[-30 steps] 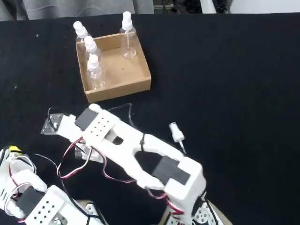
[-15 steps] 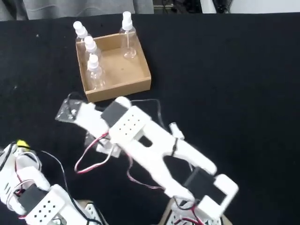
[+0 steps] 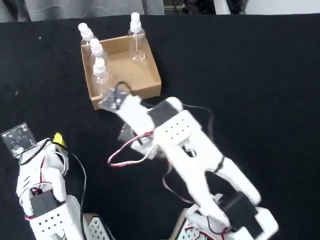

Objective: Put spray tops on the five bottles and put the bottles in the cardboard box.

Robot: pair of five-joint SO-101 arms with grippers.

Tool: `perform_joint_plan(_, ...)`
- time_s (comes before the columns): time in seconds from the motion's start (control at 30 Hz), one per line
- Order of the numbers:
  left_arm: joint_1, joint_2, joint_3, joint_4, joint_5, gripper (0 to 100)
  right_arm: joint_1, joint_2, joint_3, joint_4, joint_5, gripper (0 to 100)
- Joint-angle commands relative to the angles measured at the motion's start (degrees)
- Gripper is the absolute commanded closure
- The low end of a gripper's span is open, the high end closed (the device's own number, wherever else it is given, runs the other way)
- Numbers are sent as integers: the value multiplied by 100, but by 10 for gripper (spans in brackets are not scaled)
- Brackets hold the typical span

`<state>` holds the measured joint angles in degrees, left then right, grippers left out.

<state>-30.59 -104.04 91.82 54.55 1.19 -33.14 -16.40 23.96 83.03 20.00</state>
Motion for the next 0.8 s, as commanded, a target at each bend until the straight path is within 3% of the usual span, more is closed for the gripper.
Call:
perform_joint_plan(0.0,180,-53,57,18,35,805,765,-637,110,167,0,854)
perform_joint_plan(0.17,145,-53,57,26,35,805,1697,-1156,180,554,123,854)
perform_joint_plan(0.5,127,-53,75,26,9,805,3534,-1332,277,721,1618,854)
perform_joint_plan(0.77,127,-53,84,18,0,805,4185,-1332,910,677,2787,854)
